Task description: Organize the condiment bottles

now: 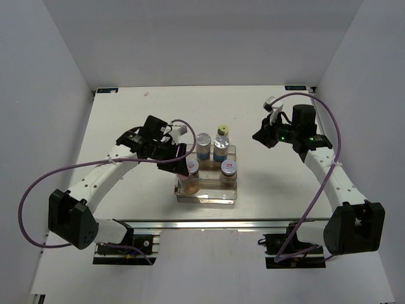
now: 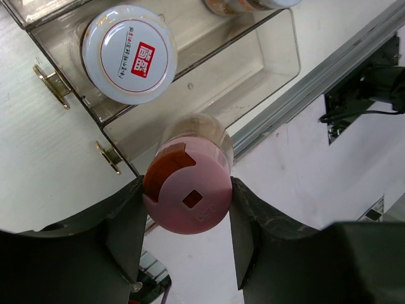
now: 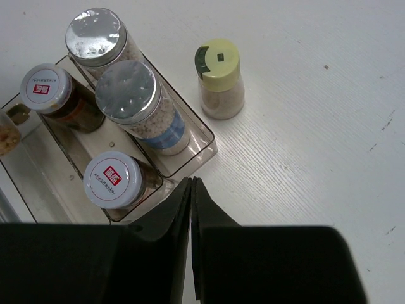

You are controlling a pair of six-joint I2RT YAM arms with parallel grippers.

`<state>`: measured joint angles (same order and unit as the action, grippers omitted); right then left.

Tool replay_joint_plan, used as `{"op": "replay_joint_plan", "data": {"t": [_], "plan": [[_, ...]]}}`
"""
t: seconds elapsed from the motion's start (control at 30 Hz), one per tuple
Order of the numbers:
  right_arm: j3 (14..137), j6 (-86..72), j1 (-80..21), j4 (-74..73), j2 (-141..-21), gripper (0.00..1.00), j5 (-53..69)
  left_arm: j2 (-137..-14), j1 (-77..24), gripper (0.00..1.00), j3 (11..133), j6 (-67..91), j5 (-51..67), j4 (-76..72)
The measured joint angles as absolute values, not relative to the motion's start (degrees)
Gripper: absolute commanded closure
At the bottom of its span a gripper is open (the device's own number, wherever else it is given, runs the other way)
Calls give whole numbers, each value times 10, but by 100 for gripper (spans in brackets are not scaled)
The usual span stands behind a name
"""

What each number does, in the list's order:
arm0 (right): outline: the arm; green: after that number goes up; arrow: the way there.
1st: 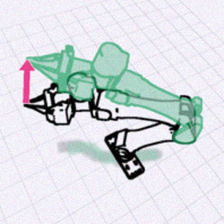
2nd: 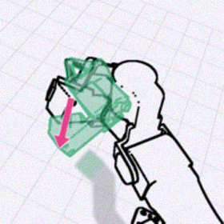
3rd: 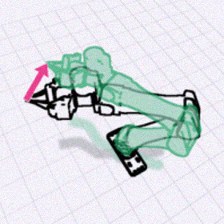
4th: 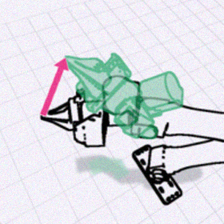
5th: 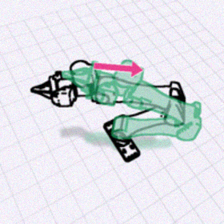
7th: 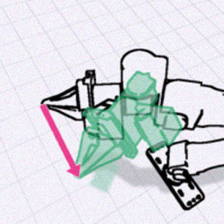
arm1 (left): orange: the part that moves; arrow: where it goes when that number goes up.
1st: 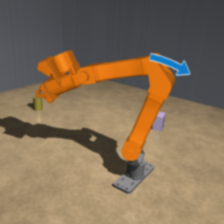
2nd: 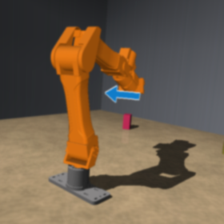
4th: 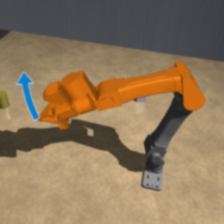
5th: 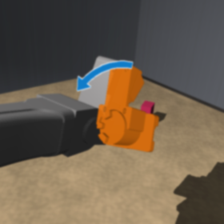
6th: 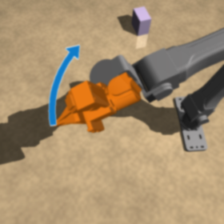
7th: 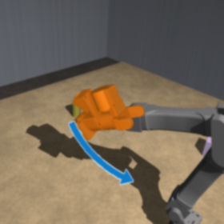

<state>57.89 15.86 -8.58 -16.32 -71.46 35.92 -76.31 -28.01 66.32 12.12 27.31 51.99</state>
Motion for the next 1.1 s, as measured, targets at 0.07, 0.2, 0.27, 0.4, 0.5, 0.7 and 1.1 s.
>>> {"op": "replay_joint_plan", "data": {"t": [0.07,0.2,0.27,0.4,0.5,0.7,1.1], "plan": [[582,159,-85,-163,-719,92,359,-774,-289,100,656,123,262,514],[585,158,-82,-163,-722,92,357,-799,-315,100,644,130,227,500],[585,158,-80,-163,-723,92,357,-802,-330,100,644,133,200,491],[585,158,-77,-164,-723,92,357,-800,-359,100,635,143,145,476],[585,158,-76,-165,-723,92,357,-793,-375,95,623,151,100,474],[585,157,-76,-165,-723,45,361,-780,-409,46,611,166,27,464],[619,186,-75,-158,-793,21,440,-778,-458,13,589,189,-15,437]]}}
